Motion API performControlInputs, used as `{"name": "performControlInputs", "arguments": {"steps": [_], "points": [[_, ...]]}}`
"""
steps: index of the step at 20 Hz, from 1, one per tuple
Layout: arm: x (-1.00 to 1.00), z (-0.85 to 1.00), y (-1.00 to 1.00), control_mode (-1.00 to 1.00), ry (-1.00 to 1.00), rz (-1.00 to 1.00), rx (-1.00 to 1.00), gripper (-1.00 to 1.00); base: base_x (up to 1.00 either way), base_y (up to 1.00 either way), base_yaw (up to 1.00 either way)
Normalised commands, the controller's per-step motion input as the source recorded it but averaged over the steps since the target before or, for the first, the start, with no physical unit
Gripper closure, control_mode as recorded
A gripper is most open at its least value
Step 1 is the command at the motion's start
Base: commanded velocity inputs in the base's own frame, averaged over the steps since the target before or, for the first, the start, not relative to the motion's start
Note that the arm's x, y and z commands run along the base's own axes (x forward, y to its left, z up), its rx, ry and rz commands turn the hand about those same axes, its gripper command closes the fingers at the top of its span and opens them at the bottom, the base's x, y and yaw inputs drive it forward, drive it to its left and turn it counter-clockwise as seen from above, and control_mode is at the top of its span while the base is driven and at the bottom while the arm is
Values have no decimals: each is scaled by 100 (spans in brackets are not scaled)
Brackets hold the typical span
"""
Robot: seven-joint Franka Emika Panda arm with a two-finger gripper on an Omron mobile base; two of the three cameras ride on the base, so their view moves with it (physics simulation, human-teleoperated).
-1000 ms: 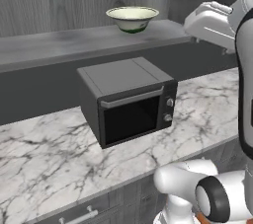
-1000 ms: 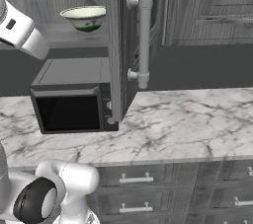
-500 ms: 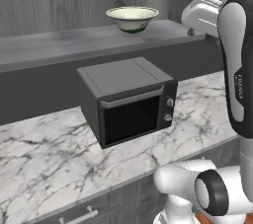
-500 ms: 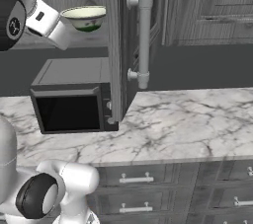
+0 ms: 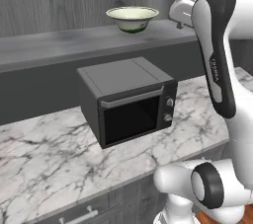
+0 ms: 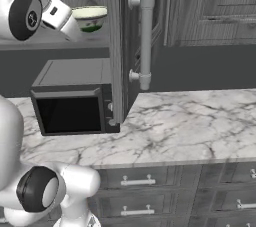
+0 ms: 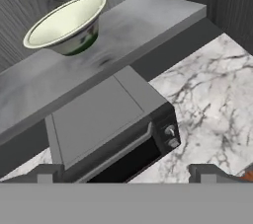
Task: Move the bowls from the cabinet to the plates on the dining table.
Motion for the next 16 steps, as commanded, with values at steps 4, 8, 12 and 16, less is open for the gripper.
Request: {"name": "performControlInputs", "arguments": {"steps": [4,8,12,16], "points": [[43,0,0,-100,-8,-2,5,-100,0,0,0],[40,0,0,-100,-13,0,10,-100,0,0,0],[36,0,0,-100,-17,0,3,-100,0,0,0],[52,1,0,-100,-13,0,1,-100,0,0,0]]}}
